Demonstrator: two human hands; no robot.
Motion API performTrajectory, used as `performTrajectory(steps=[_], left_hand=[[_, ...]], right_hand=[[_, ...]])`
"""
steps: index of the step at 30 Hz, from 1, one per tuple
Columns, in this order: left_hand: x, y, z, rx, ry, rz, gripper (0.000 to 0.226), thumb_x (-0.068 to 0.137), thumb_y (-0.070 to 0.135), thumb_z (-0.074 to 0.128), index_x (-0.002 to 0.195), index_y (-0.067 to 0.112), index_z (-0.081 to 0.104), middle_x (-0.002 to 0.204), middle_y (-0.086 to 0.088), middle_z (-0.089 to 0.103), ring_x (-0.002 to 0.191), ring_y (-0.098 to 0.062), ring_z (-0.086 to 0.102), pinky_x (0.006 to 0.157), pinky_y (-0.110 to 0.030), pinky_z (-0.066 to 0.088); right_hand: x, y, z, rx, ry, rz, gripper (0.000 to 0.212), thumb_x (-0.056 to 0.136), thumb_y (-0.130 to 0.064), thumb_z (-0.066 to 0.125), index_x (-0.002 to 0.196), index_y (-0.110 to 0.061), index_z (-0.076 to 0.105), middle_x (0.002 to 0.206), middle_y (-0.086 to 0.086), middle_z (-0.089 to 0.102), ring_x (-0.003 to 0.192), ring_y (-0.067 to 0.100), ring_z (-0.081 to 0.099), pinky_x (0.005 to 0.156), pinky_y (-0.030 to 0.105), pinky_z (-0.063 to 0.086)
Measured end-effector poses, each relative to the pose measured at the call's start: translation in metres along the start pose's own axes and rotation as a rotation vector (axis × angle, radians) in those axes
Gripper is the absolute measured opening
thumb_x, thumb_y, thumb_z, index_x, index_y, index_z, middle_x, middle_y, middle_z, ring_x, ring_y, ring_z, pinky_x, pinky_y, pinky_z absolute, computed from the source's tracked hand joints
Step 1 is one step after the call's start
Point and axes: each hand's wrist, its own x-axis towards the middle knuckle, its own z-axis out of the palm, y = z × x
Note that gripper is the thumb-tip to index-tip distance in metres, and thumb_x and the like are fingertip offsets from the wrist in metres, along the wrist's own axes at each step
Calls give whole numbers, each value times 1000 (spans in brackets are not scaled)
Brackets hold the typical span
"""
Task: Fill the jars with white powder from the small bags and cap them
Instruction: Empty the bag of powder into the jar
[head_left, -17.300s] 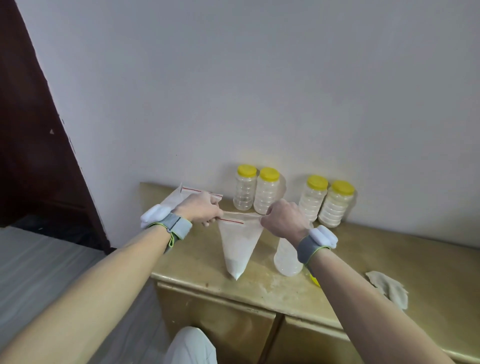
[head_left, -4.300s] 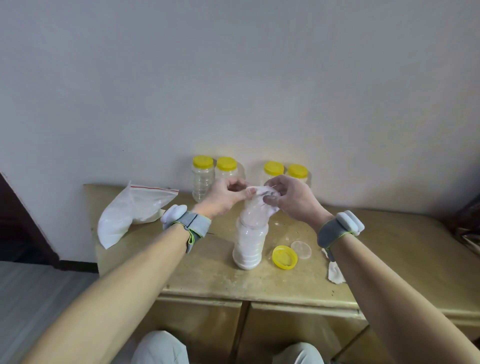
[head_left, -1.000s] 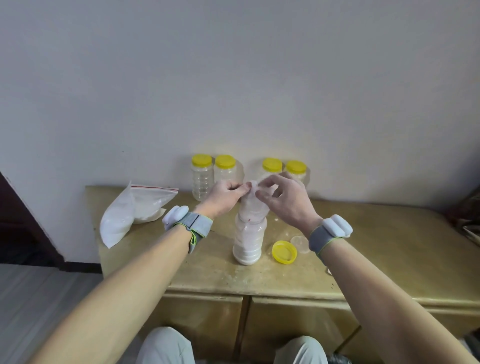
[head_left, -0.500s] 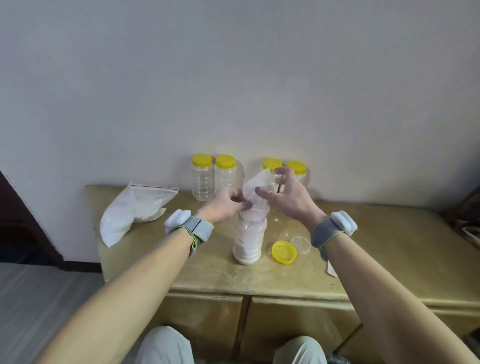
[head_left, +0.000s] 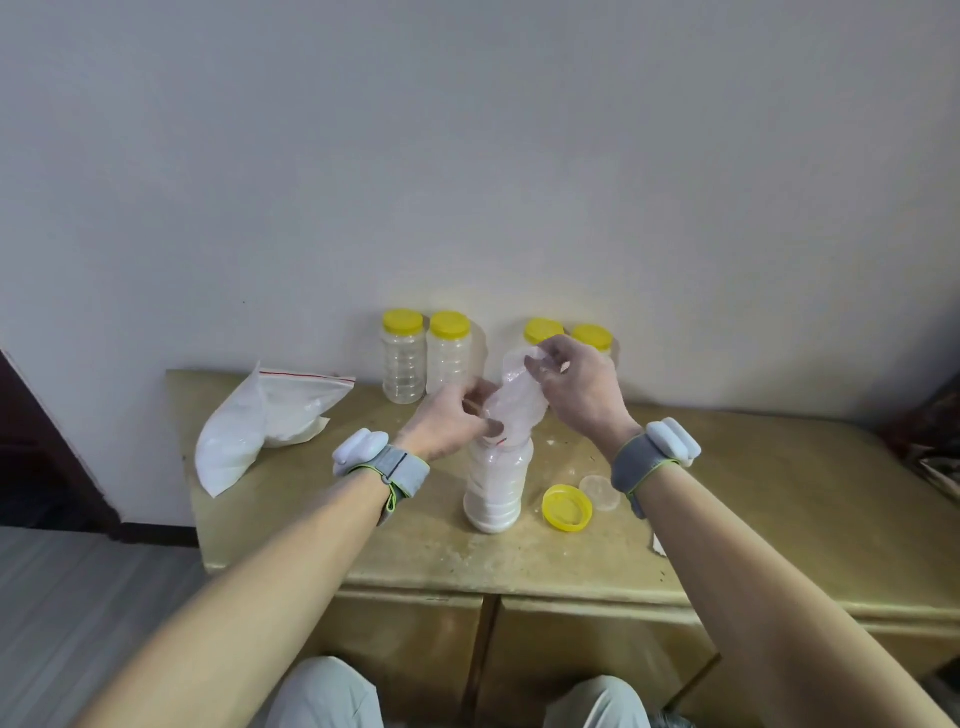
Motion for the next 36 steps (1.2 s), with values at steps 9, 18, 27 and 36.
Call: performTrajectory(steps=[9,18,27,36], left_hand=[[5,19,33,188,-163,-76,65,67,55,75,120,21,63,115,0,68,108,-22,61,96,-41,50],[6,10,47,207,12,-24,27,83,41,70,72,25,52,88,-1,62,83,-21,55,67,-34,40],[7,7,47,191,-7,-25,25,80,44,69,91,21,67,94,2,68,90,-20,61,75,-34,48],[5,10,46,135,-26,-21,9,80,39,71,86,32,69,98,3,69,94,-18,62,82,-34,49]], right_hand=[[3,2,-10,-48,-140,-34,2,91,-20,70,90,-20,71,80,-9,65,68,3,58,64,17,43],[7,1,-24,-14,85,-62,7,88,-29,72,86,-22,72,78,-13,67,69,0,58,64,11,42],[9,-11,-21,-70,-54,-86,13,89,-15,68,92,-23,76,74,-20,66,73,-3,62,66,9,45],[4,-14,-28,-119,-42,-128,30,85,-4,62,77,-30,74,77,-13,72,78,6,65,68,15,49]])
